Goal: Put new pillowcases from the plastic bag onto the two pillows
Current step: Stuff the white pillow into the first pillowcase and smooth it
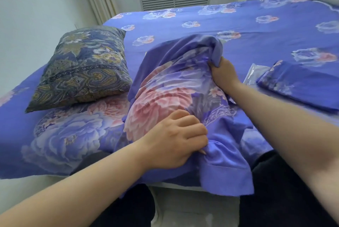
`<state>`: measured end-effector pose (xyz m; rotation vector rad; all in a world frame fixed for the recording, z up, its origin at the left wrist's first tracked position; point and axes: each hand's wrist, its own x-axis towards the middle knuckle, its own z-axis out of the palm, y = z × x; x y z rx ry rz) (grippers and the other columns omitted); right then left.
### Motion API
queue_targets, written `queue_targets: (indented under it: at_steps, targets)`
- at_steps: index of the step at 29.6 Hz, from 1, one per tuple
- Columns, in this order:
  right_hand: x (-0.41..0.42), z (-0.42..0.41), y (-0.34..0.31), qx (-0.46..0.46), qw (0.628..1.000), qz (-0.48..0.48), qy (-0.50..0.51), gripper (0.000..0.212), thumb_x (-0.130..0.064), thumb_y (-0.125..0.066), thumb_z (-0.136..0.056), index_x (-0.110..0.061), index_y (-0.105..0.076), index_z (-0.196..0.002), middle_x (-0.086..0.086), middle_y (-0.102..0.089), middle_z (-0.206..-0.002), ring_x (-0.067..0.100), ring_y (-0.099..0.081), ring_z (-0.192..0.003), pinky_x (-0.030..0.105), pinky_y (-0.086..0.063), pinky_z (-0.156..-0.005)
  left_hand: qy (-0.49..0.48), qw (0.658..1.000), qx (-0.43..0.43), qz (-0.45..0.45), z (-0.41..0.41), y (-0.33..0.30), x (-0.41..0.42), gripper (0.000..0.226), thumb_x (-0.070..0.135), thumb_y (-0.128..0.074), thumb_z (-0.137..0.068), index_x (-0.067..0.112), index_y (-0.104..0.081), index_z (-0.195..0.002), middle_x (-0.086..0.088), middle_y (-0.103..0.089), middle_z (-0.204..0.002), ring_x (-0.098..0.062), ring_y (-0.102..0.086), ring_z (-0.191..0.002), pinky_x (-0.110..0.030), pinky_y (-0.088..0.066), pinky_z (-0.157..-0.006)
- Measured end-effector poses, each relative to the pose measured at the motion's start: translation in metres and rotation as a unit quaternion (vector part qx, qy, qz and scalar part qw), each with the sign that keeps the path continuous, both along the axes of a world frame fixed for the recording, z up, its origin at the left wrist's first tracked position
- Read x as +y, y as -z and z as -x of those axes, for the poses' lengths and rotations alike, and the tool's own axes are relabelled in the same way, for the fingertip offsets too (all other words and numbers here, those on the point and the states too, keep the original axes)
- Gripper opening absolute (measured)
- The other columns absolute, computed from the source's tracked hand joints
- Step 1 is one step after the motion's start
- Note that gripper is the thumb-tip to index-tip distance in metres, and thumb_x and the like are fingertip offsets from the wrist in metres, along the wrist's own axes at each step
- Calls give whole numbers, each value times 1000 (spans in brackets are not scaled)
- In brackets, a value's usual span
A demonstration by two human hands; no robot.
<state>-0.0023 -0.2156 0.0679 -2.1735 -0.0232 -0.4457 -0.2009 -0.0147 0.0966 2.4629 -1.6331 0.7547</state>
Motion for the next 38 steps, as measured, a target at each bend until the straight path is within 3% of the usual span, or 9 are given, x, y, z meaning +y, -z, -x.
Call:
queue_targets:
  at_steps: [5, 9, 14, 17, 20, 23, 28, 34, 38]
  targets:
    - [-8, -18, 15, 38, 999, -37, -4, 39, -42, -52, -90, -9, -61, -107, 22, -65, -108, 39, -58, -98, 30, -30, -67, -23, 999, 36, -22, -7, -3, -20, 35, 35, -39, -99, 17, -65, -84, 2, -64, -92, -21, -57, -83, -35, -45, -79]
    - [-40, -21, 12, 102, 993, 53, -22, 57, -48, -64, -82, -14, -51, -126, 17, -59, -122, 36, -55, -112, 33, -37, -77, -120, 974, 150, 123, -35, -8, -9, 37, 44, -35, -96, 25, -63, -111, 7, -59, -119, -15, -52, -112, -29, -34, -101]
    - [-64, -4, 2, 93, 994, 51, 27, 93, -41, -77, -73, -11, -25, -144, 18, -31, -141, 33, -38, -130, 42, -34, -106, -418, 823, 346, 166, -112, 12, 54, 59, 46, -50, -93, 5, -44, -136, -14, -47, -139, -28, -42, -130, -36, -31, -108]
    - [-58, 12, -14, 69, 990, 101, -76, 93, -51, -76, -70, -21, -28, -144, 15, -31, -141, 28, -34, -132, 33, -30, -106, -410, 787, 420, 190, -133, 23, 73, 56, 36, -57, -92, 6, -43, -137, -11, -49, -138, -23, -49, -124, -32, -36, -104]
    - [-53, 23, -14, 167, 952, 200, -159, 109, -59, -74, -66, -31, -10, -150, 8, -19, -151, 25, -24, -139, 32, -24, -108, -413, 814, 369, 175, -145, 23, 69, 9, 24, -61, -90, 16, -62, -88, -10, -68, -92, -24, -60, -84, -27, -40, -71]
    - [-49, 27, -7, 204, 939, 252, -114, 113, -60, -73, -66, -32, -3, -149, 12, -19, -147, 33, -35, -132, 37, -32, -104, -450, 827, 258, 218, -159, 17, 66, 6, 11, -52, -88, 11, -58, -86, -16, -66, -92, -34, -59, -88, -34, -39, -71]
    - [-28, 34, 4, 135, 956, 241, -99, 101, -62, -73, -63, -40, -14, -142, 10, -27, -139, 33, -52, -115, 39, -41, -91, -563, 696, 269, 355, -188, 26, 80, 25, 4, -44, -88, 0, -45, -113, -25, -58, -115, -40, -56, -105, -40, -41, -82]
    - [-44, 24, 5, 208, 959, 185, -63, 106, -54, -80, -62, -28, -17, -144, 11, -38, -142, 29, -46, -123, 33, -37, -88, -476, 842, 57, 250, -173, 46, 86, 22, 28, -54, -91, 6, -53, -93, -18, -55, -97, -34, -51, -93, -45, -39, -76]
    - [-40, 21, -3, 190, 953, 217, -96, 43, -45, -77, -71, -26, -59, -105, 3, -64, -106, 23, -55, -91, 29, -33, -68, -363, 867, 310, 141, -158, 28, 90, 29, 44, -65, -84, 16, -59, -90, 1, -58, -87, -20, -53, -80, -30, -39, -71]
